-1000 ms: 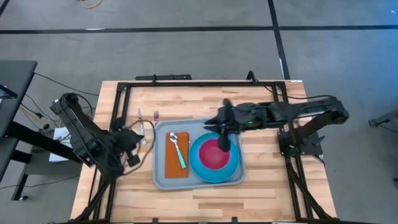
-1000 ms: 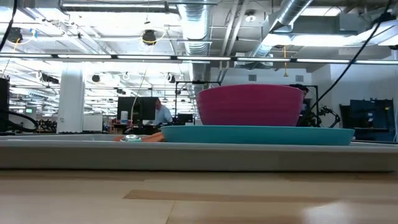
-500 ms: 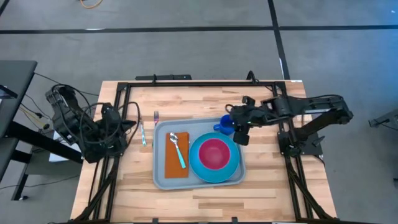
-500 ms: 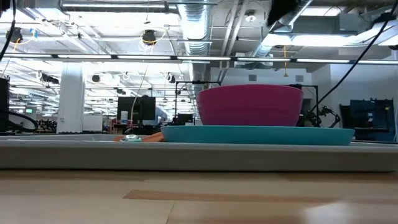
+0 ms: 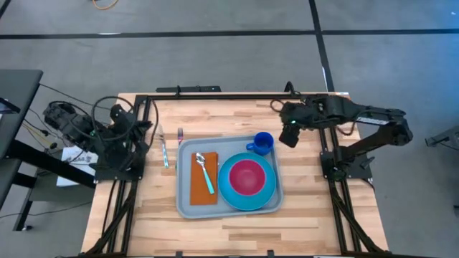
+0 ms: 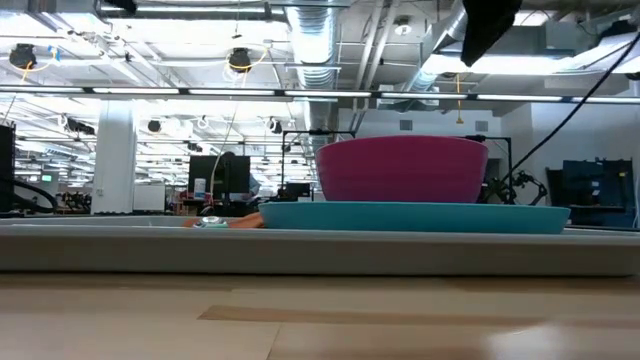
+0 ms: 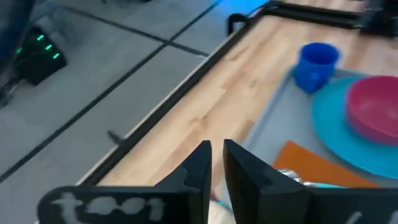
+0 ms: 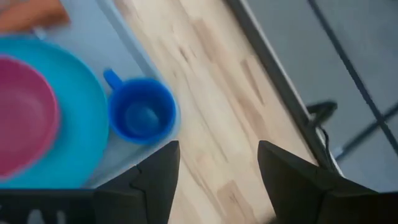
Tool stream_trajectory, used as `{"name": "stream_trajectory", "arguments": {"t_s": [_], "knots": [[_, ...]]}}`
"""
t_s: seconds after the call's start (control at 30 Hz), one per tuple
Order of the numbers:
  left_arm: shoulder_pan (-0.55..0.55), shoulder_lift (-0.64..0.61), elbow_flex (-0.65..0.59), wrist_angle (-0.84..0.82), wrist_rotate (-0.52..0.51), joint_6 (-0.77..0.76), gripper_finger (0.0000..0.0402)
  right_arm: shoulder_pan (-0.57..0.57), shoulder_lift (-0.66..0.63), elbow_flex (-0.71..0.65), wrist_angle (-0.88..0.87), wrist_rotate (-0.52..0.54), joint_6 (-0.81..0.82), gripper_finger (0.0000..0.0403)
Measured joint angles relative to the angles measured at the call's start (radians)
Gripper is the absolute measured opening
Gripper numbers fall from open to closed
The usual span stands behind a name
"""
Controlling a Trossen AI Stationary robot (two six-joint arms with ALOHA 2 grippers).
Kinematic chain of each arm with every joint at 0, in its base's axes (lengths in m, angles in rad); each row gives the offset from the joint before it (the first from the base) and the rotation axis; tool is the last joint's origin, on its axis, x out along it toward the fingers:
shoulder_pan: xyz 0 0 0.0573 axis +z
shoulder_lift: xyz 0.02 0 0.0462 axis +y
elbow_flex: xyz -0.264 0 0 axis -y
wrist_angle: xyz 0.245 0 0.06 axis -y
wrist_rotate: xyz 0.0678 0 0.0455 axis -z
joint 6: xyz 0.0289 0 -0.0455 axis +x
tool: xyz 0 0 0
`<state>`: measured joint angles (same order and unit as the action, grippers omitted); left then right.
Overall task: Set up tray
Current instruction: Put the green table knife to the left of the spoon on top of the orange table napkin
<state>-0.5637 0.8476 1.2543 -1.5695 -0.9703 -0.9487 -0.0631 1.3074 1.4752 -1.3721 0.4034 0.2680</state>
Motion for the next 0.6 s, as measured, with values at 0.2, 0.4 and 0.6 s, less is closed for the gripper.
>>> {"name": "stream_trajectory", "arguments": {"t_s": [0.2,0.4,0.6], "knots": [[0.079,-0.176,-0.274,-0.004,0.032,-0.239,0.0035,-0.002,-0.172,-0.185,0.235,0.021,-0.045,0.0212],[0.097,-0.282,-0.527,0.055,0.099,-0.469,0.0035,-0.029,-0.342,-0.433,0.526,0.021,-0.006,0.0212],[0.129,-0.253,-0.573,0.193,0.153,-0.547,0.0035,-0.037,-0.399,-0.638,0.778,0.021,0.048,0.0209]]}}
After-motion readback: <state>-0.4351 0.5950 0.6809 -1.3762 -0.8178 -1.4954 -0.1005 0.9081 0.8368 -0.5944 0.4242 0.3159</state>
